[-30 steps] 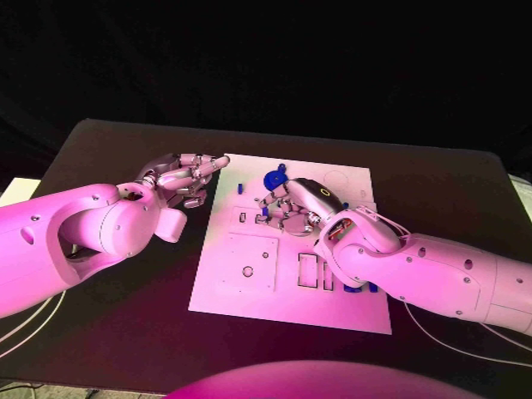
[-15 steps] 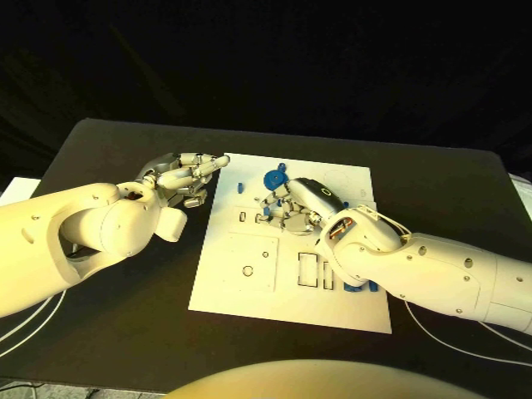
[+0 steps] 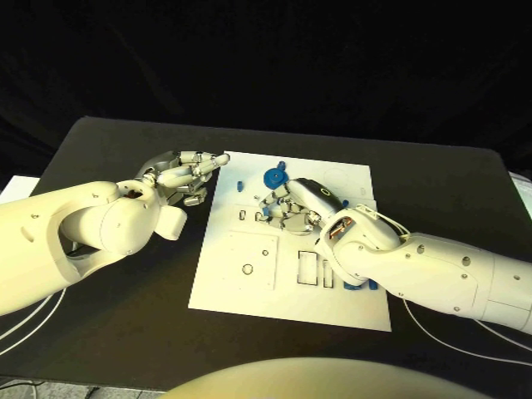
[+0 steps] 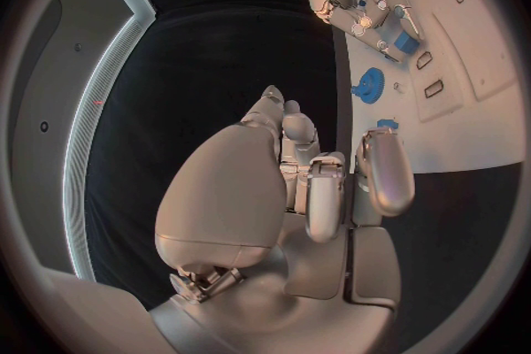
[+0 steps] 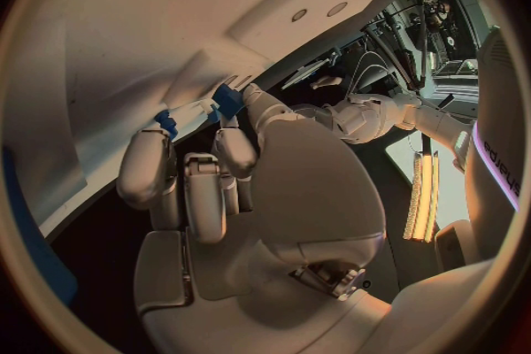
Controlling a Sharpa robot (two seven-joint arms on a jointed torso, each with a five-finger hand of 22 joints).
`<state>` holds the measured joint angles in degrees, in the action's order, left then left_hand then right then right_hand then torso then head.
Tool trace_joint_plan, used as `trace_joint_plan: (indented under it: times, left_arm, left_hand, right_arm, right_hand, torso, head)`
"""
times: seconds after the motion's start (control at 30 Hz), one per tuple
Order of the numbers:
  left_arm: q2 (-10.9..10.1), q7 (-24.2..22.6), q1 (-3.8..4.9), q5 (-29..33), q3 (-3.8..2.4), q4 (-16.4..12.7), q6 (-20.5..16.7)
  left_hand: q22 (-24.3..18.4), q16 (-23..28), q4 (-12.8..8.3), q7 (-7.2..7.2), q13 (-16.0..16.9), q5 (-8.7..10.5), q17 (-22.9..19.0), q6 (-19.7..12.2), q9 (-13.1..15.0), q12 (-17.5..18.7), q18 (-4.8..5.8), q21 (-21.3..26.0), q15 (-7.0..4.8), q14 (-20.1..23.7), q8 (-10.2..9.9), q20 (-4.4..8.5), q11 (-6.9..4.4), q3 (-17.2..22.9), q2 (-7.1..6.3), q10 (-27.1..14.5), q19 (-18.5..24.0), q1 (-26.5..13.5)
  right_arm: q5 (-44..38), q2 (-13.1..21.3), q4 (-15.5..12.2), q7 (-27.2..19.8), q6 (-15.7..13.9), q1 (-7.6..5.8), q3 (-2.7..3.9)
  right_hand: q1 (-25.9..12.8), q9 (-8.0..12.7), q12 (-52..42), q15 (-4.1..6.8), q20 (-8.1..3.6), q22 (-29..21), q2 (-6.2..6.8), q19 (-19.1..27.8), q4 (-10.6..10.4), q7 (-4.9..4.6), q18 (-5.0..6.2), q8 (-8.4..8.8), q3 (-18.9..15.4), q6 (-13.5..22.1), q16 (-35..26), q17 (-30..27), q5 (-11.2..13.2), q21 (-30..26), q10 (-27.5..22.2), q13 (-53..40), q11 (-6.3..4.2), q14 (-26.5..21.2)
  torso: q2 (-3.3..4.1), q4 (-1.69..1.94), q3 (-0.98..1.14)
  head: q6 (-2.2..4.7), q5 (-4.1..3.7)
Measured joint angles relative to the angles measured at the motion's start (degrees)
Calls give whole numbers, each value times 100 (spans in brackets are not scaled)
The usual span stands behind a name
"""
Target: Assemble the parts on the task board
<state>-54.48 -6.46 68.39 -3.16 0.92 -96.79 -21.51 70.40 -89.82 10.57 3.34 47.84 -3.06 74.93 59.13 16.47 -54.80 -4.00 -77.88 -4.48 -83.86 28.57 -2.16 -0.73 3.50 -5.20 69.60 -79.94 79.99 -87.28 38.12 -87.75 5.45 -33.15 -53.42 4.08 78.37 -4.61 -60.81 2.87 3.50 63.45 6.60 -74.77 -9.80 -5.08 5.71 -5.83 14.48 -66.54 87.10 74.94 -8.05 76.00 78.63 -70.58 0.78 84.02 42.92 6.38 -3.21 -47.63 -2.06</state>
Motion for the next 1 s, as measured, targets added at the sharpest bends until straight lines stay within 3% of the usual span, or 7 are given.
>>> trace_joint_plan:
  times: [1.0]
  left_arm:
    - [6, 3, -1, -13, 1, 6, 9]
  left_hand:
    - [0, 0, 0, 0, 0, 0, -2, 0, 0, 0, -1, 0, 0, 0, 0, 0, 0, 0, 0, 0, 0, 0]
  right_arm:
    - [4, 47, -2, 16, 196, 2, 6]
  right_hand:
    - [23, 14, 812, 0, 20, -188, 23, 102, 0, -82, 1, 35, 0, 63, -130, -2, 0, -144, -268, 563, 37, 0]
  torso:
    - [-6, -1, -7]
  head:
    - [-38, -21]
